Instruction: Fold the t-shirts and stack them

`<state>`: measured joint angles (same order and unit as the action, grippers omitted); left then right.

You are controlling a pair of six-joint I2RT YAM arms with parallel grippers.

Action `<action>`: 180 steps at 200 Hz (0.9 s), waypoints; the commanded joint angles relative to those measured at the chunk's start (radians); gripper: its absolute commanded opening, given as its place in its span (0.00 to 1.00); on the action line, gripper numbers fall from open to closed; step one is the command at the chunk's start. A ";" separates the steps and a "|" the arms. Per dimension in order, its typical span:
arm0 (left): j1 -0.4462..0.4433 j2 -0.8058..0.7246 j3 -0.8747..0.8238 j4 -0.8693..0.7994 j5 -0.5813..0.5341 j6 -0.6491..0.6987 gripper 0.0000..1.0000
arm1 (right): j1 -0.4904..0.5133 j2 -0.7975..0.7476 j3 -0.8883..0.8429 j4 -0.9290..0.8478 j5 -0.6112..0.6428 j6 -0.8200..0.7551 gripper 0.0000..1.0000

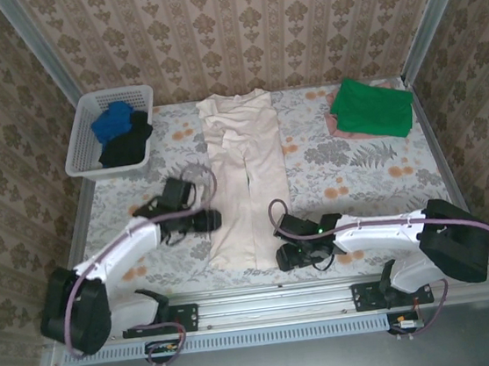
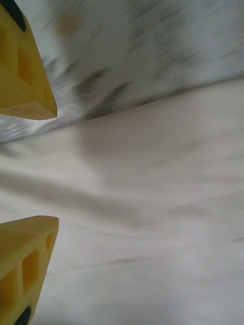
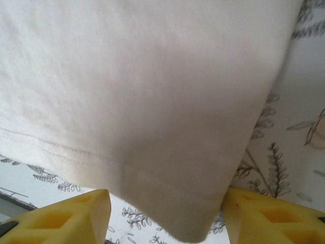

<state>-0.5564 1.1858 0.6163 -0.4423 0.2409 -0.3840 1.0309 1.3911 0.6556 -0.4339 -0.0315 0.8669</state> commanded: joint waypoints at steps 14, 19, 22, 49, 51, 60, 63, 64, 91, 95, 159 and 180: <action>-0.152 -0.147 -0.177 0.133 -0.003 -0.242 0.54 | 0.024 0.034 0.031 -0.039 0.005 0.064 0.48; -0.171 -0.163 -0.191 0.140 -0.009 -0.261 0.54 | 0.024 0.034 0.033 -0.035 0.006 0.064 0.46; -0.182 -0.168 -0.196 0.139 -0.016 -0.270 0.55 | 0.026 0.032 0.034 -0.031 0.008 0.064 0.45; -0.230 -0.194 -0.211 0.059 -0.061 -0.292 0.60 | 0.024 0.039 0.065 -0.045 0.041 0.049 0.40; -0.232 -0.198 -0.213 0.056 -0.061 -0.293 0.60 | 0.024 0.039 0.069 -0.048 0.043 0.047 0.39; -0.233 -0.213 -0.229 0.051 -0.060 -0.302 0.60 | 0.024 0.045 0.085 -0.064 0.059 0.041 0.36; -0.234 -0.220 -0.236 0.051 -0.062 -0.306 0.59 | 0.024 0.045 0.089 -0.066 0.062 0.037 0.35; -0.234 -0.222 -0.238 0.051 -0.062 -0.308 0.58 | 0.024 0.046 0.090 -0.066 0.063 0.038 0.35; -0.234 -0.258 -0.286 0.085 -0.061 -0.321 0.47 | 0.021 0.048 0.106 -0.063 0.079 0.027 0.29; -0.234 -0.258 -0.288 0.088 -0.061 -0.324 0.47 | 0.020 0.048 0.108 -0.063 0.081 0.025 0.28; -0.234 -0.282 -0.259 -0.040 -0.163 -0.362 0.63 | 0.008 0.045 0.117 -0.072 0.106 0.003 0.10; -0.233 -0.280 -0.230 -0.126 -0.204 -0.348 0.63 | 0.001 0.036 0.119 -0.076 0.110 -0.011 0.09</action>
<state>-0.7853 0.9123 0.3477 -0.4316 0.1123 -0.7158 1.0420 1.4338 0.7494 -0.4763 0.0395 0.8806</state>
